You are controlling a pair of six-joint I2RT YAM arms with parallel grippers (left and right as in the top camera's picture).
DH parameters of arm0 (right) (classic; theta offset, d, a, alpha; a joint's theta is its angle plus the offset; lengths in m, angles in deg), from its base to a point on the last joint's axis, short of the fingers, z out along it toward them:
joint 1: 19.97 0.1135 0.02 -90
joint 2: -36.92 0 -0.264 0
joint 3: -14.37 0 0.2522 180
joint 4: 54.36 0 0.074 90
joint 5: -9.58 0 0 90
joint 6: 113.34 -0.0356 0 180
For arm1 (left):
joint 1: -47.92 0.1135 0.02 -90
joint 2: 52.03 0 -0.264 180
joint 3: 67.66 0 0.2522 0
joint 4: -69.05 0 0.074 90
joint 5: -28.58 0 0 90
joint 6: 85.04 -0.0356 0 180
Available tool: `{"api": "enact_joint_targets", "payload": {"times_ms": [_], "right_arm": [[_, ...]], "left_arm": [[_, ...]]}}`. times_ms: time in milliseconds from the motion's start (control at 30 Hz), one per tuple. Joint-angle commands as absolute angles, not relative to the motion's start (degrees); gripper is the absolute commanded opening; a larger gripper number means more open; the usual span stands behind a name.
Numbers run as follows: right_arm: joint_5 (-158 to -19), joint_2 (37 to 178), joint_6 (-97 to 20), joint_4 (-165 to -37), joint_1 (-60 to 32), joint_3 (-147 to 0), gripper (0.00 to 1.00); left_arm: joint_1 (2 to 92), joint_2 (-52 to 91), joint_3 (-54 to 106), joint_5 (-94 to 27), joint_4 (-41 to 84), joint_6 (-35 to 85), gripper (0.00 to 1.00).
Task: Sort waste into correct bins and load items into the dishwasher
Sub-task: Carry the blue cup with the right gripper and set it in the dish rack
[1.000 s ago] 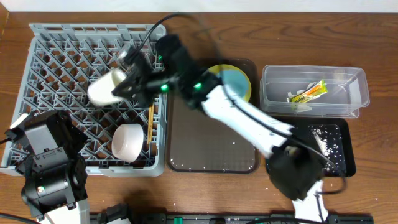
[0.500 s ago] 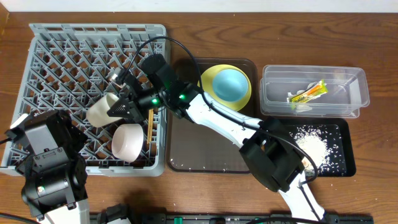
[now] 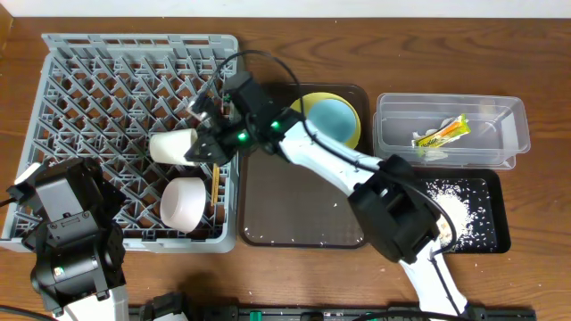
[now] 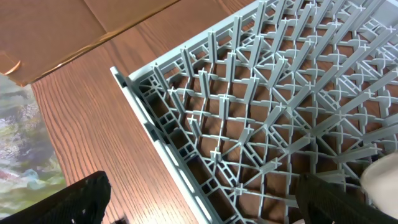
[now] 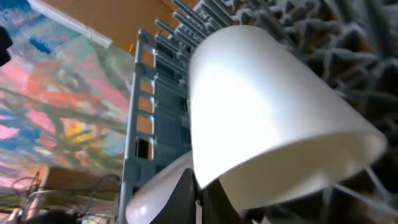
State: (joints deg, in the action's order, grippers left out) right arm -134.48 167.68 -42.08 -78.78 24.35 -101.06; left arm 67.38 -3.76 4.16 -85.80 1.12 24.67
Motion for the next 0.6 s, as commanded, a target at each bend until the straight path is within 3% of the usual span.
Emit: {"api": "enact_joint_targets", "payload": {"times_ms": [0, 333, 567], "right_arm": [[-132.7, 168.1, -39.0, -81.6, 22.7, -100.9, 0.01], [-132.7, 168.0, -38.8, -87.4, 21.2, -100.9, 0.01], [-126.4, 166.5, -34.8, -94.9, 21.0, -100.9, 0.08]], "left_arm": [[67.6, -3.8, 5.1, -86.5, 0.9, 25.2, 0.96], [67.6, -3.8, 5.1, -86.5, 0.9, 25.2, 0.96], [67.6, -3.8, 5.1, -86.6, 0.9, 25.2, 0.96]]}}
